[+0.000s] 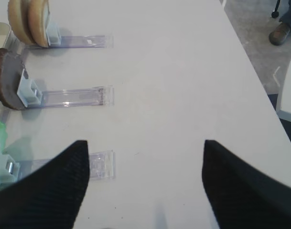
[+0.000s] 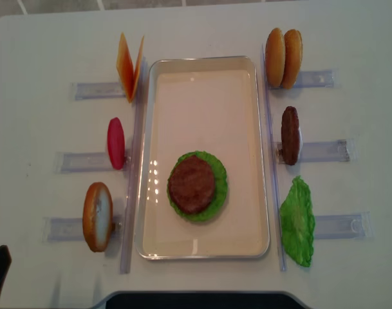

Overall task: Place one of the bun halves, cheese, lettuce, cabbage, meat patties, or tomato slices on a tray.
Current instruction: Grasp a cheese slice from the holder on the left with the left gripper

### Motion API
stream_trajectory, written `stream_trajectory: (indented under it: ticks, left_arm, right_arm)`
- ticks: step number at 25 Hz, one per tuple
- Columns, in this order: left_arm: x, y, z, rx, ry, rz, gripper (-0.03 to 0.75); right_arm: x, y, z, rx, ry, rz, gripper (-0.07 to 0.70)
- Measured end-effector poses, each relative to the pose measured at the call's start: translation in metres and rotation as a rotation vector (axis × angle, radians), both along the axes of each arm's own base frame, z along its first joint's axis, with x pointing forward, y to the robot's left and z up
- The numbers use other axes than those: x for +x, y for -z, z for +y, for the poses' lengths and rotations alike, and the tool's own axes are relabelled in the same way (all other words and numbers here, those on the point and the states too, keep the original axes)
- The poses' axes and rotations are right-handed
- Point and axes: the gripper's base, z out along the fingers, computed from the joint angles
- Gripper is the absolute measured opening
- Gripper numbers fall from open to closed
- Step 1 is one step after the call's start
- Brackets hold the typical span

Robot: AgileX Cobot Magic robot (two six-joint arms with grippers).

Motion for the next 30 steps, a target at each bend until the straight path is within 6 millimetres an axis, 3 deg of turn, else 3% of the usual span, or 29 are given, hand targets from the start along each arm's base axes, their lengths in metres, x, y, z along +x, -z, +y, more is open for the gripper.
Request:
stream_trajectory:
  ticks: [30]
  left_arm:
    - [0.0,0.0,0.0,0.0,0.0,0.0,0.661]
  right_arm:
    - [0.0,0.0,0.0,0.0,0.0,0.0,0.503]
